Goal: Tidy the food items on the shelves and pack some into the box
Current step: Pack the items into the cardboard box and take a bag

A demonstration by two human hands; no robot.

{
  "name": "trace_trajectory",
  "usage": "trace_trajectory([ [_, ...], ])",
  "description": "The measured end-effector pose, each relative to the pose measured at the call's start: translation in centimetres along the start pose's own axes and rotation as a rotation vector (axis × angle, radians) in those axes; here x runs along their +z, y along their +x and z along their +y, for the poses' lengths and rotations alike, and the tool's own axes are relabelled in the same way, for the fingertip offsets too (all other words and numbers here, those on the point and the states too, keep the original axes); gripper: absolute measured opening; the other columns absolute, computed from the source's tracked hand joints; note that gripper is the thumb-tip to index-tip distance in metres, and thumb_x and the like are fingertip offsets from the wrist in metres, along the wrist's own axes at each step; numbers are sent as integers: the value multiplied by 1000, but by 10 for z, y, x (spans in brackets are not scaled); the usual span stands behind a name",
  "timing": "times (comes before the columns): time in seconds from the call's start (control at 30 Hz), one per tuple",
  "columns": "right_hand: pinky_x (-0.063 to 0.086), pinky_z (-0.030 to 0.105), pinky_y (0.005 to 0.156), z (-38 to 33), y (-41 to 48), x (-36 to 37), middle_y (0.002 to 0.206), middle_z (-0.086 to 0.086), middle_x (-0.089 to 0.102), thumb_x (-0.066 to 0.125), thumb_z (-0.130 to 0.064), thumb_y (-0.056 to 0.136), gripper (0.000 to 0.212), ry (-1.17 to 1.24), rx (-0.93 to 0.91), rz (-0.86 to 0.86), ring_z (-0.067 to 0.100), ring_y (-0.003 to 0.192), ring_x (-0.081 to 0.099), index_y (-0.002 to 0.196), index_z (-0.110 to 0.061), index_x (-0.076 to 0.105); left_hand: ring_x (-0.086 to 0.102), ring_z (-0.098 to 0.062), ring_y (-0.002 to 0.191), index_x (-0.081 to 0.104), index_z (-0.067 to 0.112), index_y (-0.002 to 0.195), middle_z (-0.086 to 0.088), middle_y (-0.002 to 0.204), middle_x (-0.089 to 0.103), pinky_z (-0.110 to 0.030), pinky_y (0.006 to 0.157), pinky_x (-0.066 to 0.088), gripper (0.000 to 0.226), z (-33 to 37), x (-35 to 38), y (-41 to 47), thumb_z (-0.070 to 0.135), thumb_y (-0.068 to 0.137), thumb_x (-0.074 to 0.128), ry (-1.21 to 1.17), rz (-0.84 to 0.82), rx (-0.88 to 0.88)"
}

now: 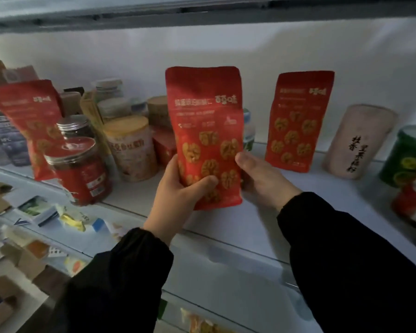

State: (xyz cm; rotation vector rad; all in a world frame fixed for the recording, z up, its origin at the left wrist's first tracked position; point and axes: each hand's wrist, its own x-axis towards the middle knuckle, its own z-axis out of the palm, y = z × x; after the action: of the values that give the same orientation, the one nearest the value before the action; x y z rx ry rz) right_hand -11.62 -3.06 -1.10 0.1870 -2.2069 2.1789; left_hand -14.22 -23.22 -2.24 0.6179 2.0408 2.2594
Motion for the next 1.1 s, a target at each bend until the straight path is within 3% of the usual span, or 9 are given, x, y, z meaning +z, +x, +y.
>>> trace_trajectory([
  [0.1, 55, 39, 100, -2, -14, -9, 119, -7, 77, 79, -60, 73, 60, -95, -56, 159, 15, 113, 72, 124, -31, 67, 71, -28, 117, 59, 22, 133, -6, 126, 73, -44, 94, 60, 59, -5, 32, 18, 24, 82, 87, -80, -129, -40],
  [0.23, 58, 42, 98, 4, -25, -27, 117, -8, 77, 83, -50, 78, 52, -72, -53, 258, 15, 109, 74, 124, -32, 65, 70, -25, 118, 56, 20, 141, -3, 130, 72, -42, 96, 59, 56, -16, 49, 28, 33, 91, 78, -82, -254, -99],
  [0.33, 58, 38, 94, 6, -25, -29, 116, -8, 78, 79, -42, 78, 47, -67, -53, 225, 15, 109, 74, 122, -32, 65, 73, -16, 111, 57, 20, 139, 5, 123, 75, -27, 85, 60, 55, -19, 48, 25, 36, 89, 74, -45, -251, -68],
  [0.4, 58, 40, 98, 6, -24, -27, 117, -8, 77, 81, -42, 76, 49, -84, -56, 211, 16, 110, 73, 122, -34, 66, 74, -13, 108, 58, 21, 135, 7, 119, 76, -24, 82, 59, 54, -20, 47, 25, 38, 85, 72, -29, -233, -47],
  [0.57, 59, 39, 97, 4, -26, -25, 114, -9, 78, 82, -44, 74, 53, -131, -60, 216, 12, 106, 75, 123, -34, 65, 74, -11, 106, 57, 19, 136, 5, 121, 75, -29, 86, 61, 47, -23, 47, 27, 36, 94, 71, 60, -209, -38],
  [0.77, 57, 48, 101, 5, -26, -25, 117, -7, 77, 83, -53, 72, 57, -177, -44, 229, 16, 108, 74, 123, -35, 66, 74, -9, 103, 58, 22, 130, 5, 120, 74, -30, 86, 62, 40, -24, 45, 30, 35, 95, 71, 123, -211, -22],
  [0.9, 59, 44, 99, 4, -23, -20, 115, -8, 78, 82, -52, 72, 53, -176, -72, 247, 13, 105, 75, 120, -35, 66, 74, -12, 107, 57, 19, 138, 3, 124, 74, -33, 91, 61, 43, -25, 44, 30, 33, 99, 68, 123, -201, -15],
  [1.0, 60, 36, 94, 2, -25, -18, 112, -9, 78, 75, -48, 81, 37, -123, -98, 258, 15, 107, 74, 116, -36, 67, 74, -10, 105, 57, 18, 138, 4, 121, 74, -26, 84, 59, 48, -24, 45, 28, 38, 95, 68, 57, -169, 20],
  [1.1, 57, 37, 98, -5, -24, -19, 119, -3, 77, 60, -59, 96, 35, 6, -83, 233, 21, 115, 71, 116, -34, 75, 73, -7, 105, 59, 22, 131, 9, 116, 75, -25, 85, 60, 42, -23, 43, 29, 41, 94, 65, -6, -122, 43],
])
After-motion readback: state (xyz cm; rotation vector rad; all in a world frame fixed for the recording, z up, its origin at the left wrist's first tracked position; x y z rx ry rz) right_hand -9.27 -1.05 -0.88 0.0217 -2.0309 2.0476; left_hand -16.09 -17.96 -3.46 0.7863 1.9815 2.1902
